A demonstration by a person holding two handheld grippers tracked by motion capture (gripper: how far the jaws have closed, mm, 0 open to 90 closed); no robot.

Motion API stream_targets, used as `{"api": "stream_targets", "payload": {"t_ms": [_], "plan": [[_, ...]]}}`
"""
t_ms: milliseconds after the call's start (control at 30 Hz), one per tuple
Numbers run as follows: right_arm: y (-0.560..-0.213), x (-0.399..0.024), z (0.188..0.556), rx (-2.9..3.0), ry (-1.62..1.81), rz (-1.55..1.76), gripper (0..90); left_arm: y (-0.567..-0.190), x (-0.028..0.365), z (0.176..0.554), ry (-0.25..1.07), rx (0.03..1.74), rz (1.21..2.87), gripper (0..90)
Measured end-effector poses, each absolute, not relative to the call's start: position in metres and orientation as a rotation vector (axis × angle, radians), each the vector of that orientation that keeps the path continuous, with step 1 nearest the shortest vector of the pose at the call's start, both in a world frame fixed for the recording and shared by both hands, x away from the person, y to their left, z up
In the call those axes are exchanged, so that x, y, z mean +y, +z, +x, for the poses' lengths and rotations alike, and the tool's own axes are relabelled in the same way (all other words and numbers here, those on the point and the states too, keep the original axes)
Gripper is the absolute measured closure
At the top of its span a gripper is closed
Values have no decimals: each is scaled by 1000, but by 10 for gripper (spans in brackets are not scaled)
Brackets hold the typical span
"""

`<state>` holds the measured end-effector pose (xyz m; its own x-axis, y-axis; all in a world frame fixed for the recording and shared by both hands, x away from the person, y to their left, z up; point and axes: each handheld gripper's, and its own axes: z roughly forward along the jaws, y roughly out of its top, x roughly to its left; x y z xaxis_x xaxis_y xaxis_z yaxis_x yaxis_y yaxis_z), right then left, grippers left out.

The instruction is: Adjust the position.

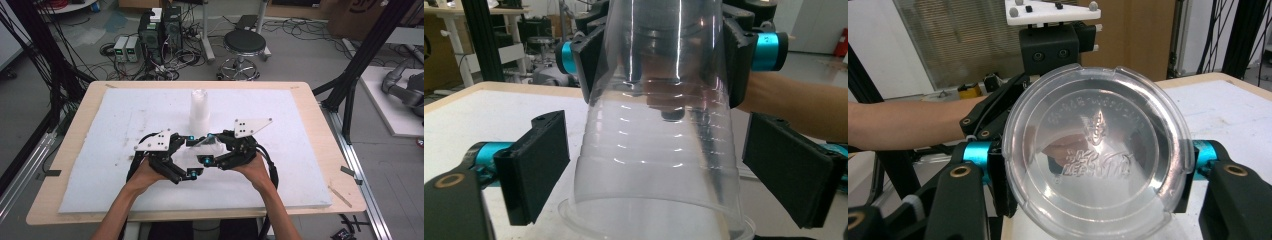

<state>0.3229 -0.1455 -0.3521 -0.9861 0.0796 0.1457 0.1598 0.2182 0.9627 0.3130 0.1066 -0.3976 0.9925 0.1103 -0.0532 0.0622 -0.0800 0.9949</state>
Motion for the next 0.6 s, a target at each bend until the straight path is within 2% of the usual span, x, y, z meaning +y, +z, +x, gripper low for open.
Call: {"api": "stream_targets", "payload": {"t_ms": [267,500,600], "plan": [[-352,-145,323,-2385,-1914,-226,403,-398,106,312,44,105,1647,181],[-353,-144,323,-2374,-1912,-215,403,-398,108,313,34,84,1632,294],[-353,-144,323,-2376,-1913,-216,403,-397,108,312,51,84,1640,315]]}}
